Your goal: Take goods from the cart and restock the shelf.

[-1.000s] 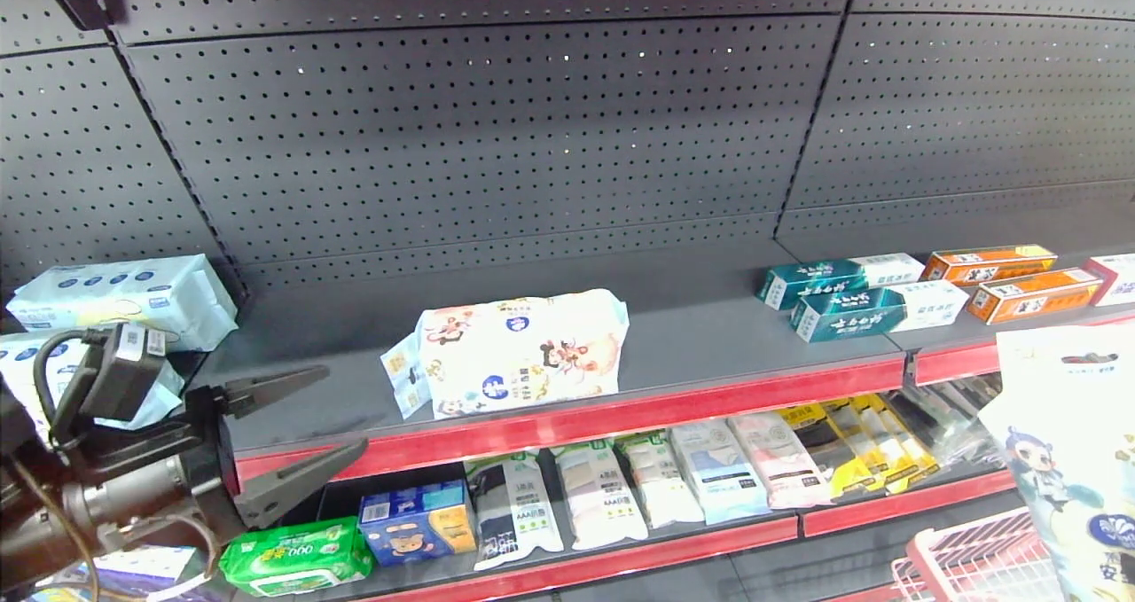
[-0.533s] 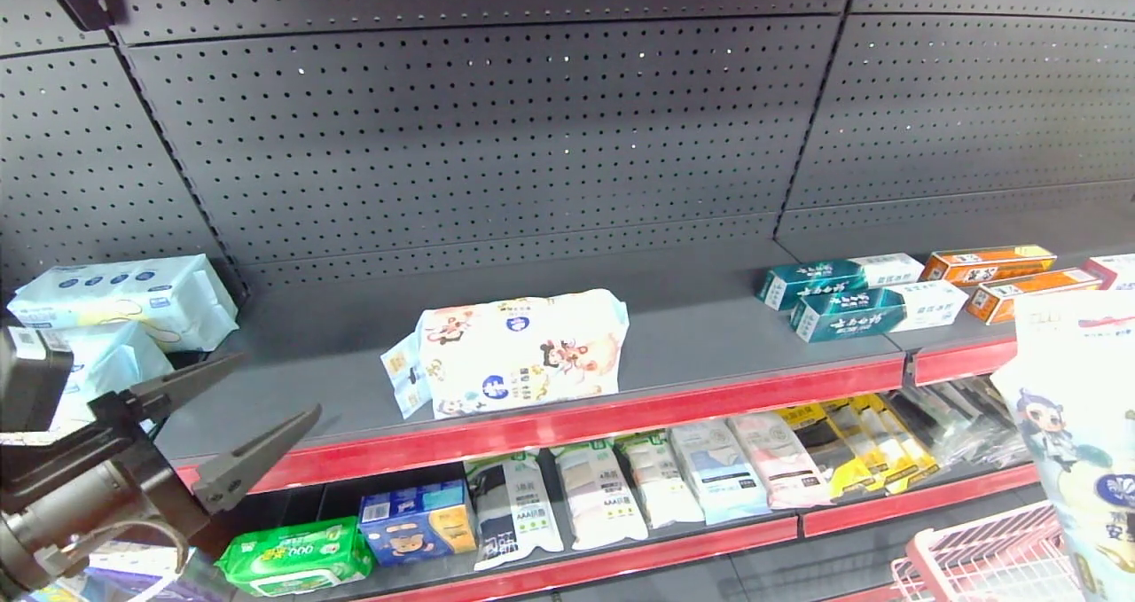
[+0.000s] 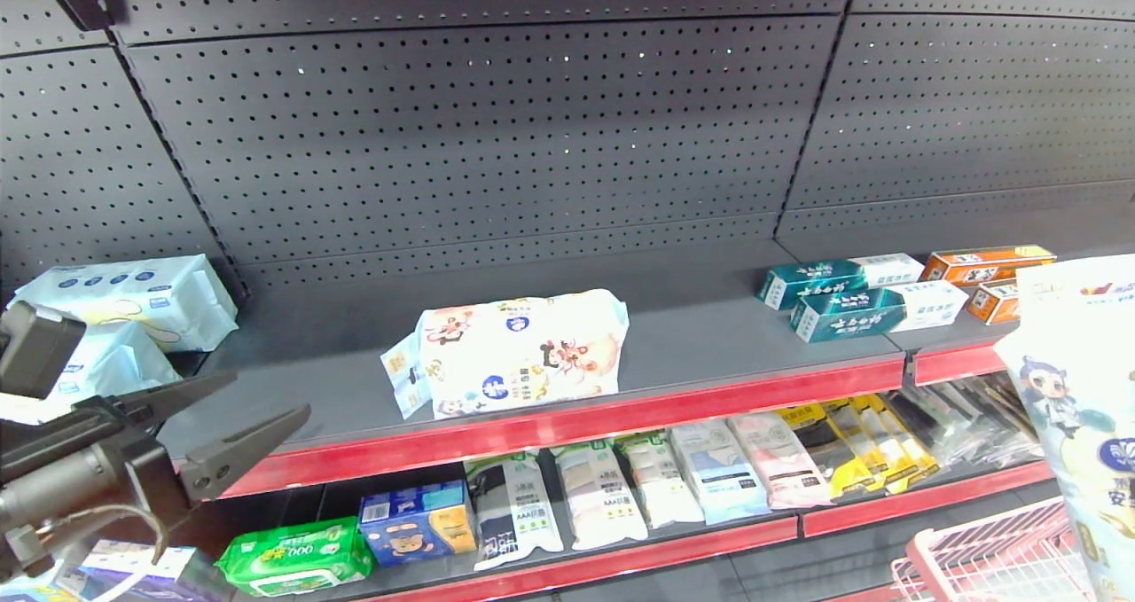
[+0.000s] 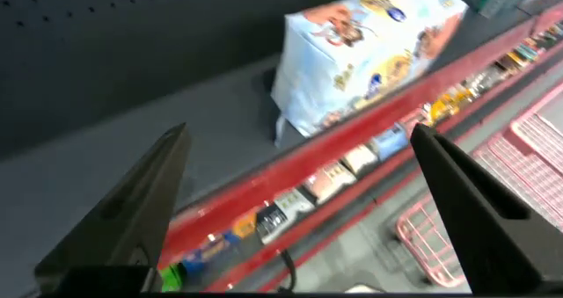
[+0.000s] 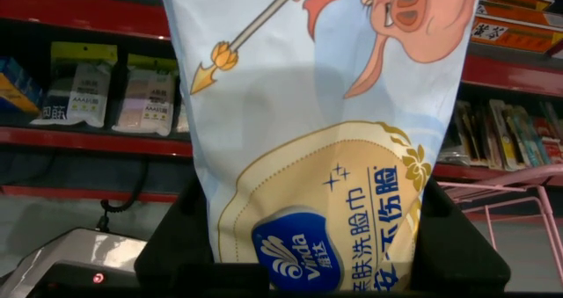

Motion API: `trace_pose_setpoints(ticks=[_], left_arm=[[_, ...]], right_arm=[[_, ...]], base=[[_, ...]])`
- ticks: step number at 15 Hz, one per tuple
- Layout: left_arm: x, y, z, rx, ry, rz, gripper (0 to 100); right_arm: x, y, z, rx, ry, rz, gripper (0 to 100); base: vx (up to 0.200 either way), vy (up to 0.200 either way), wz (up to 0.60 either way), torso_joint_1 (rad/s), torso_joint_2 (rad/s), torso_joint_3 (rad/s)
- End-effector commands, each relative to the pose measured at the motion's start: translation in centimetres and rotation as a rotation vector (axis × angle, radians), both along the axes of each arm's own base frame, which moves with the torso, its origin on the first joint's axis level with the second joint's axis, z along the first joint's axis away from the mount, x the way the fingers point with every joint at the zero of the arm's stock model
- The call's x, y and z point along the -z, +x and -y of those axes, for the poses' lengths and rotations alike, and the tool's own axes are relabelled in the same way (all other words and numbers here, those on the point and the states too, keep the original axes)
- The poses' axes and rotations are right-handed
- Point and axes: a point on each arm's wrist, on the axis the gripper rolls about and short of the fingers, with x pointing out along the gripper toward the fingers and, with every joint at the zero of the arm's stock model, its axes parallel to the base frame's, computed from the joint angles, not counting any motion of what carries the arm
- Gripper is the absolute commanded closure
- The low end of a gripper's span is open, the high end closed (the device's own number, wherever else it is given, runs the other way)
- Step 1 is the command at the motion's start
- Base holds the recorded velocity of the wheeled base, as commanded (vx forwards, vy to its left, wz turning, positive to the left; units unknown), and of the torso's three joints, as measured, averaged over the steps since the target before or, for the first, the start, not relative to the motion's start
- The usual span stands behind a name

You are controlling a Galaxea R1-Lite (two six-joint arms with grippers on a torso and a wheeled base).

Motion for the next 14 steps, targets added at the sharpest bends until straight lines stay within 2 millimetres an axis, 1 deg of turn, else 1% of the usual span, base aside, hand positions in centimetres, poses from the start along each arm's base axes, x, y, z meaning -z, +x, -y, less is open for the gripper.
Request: trace_pose_setpoints(ticks=[1,2,3,4,5,6,8,10,11,14], left_arm=[[-1.9,-3.5,0.5,0.044,-0.001,0.066,0],[-1.9,-4.2,0.5,0.035,0.0,0.066,0],[-1.7,-5.5,0.4,0.016,0.008,0.073,0],[-1.6,-6.3,0.3,-0.007,0.013,0.075,0],[-1.6,-7.9,0.2,-0.056,0.024,0.072,0],[-1.5,-9.1,0.1,-0.095,0.032,0.066,0],[-1.6,-10.4,0.0,-0.144,0.04,0.074,0],[-2.3,-10.3,-0.2,-0.204,0.052,0.087,0],[-2.3,-10.3,-0.2,-0.248,0.059,0.083,0],[-2.5,-10.6,-0.4,-0.297,0.066,0.104,0]], right_arm=[[0.2,0.1,0.0,-0.001,0.003,-0.013,100],[0.3,0.1,0.0,-0.003,0.002,-0.013,100],[0.2,0.1,0.0,-0.003,0.002,-0.011,100],[0.3,0.0,0.0,-0.003,0.001,-0.01,100],[0.3,0.0,0.0,-0.003,0.001,-0.008,100],[0.3,-0.1,0.0,-0.002,0.004,-0.007,100],[0.5,-0.2,0.0,-0.002,0.004,-0.007,100],[0.7,-0.2,-0.1,-0.003,0.008,-0.013,100],[0.7,-0.2,0.0,-0.001,0.013,-0.016,100],[0.5,-0.1,0.0,0.001,0.033,0.004,100]], base=[[0.0,0.0,0.0,0.0,0.0,0.0],[0.0,0.0,0.0,0.0,0.0,0.0],[0.0,0.0,0.0,0.0,0.0,0.0],[0.0,0.0,0.0,0.0,0.0,0.0],[0.0,0.0,0.0,0.0,0.0,0.0],[0.0,0.0,0.0,0.0,0.0,0.0],[0.0,0.0,0.0,0.0,0.0,0.0],[0.0,0.0,0.0,0.0,0.0,0.0],[0.0,0.0,0.0,0.0,0.0,0.0],[0.0,0.0,0.0,0.0,0.0,0.0]])
